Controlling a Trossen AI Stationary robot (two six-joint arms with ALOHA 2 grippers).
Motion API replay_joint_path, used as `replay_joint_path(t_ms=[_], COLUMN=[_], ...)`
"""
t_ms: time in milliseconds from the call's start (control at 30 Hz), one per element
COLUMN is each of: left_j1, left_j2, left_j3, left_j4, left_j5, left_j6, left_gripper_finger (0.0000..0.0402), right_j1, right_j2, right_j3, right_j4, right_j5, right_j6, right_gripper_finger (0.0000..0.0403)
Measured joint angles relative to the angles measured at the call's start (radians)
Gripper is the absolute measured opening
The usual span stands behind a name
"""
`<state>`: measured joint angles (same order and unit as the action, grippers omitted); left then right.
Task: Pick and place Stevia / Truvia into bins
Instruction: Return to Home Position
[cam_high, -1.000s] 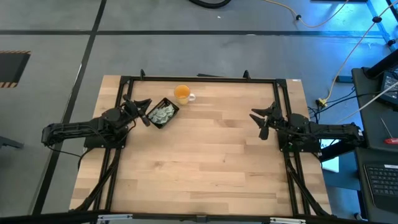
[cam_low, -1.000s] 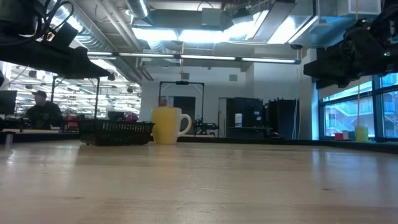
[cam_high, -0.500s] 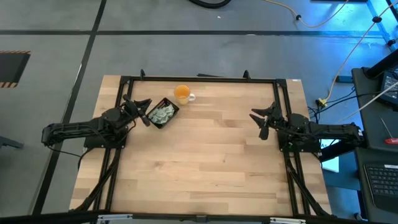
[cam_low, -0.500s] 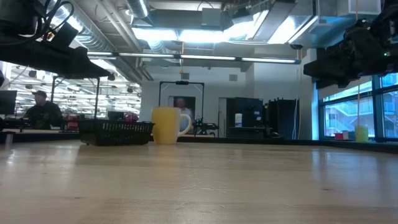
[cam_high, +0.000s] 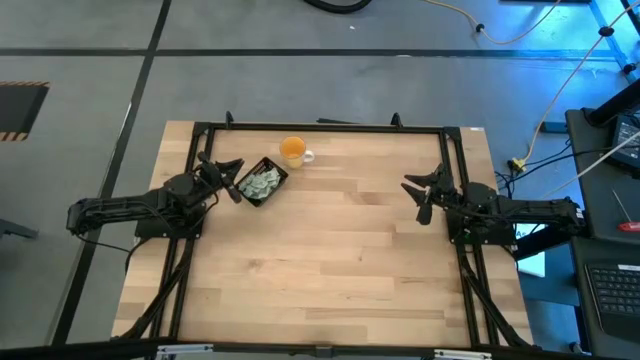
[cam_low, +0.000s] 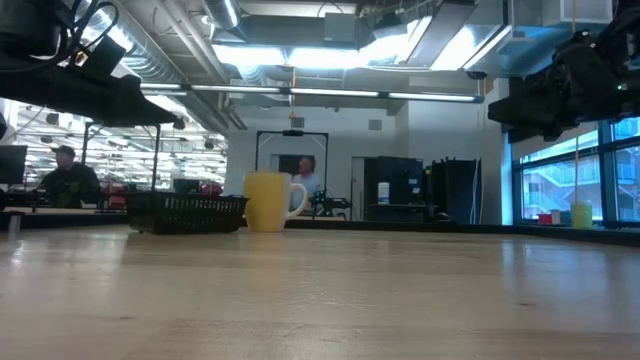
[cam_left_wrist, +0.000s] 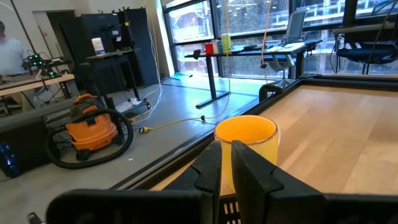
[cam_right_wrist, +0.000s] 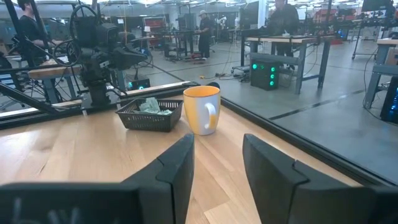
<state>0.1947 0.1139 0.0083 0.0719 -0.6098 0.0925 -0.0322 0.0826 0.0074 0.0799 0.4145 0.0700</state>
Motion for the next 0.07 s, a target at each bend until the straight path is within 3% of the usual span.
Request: replay_joint_path(t_ms=[67], left_j1=[0.0], left_j2=[0.0], left_j3=[0.0], left_j4=[0.0], left_j5=[0.0], left_j6=[0.0], left_gripper_finger=[0.0031], right_j1=[0.0], right_j2=[0.0], right_j3=[0.0], right_j4=[0.0], right_j5=[0.0], right_j6=[0.0], right_gripper_finger=[0.014])
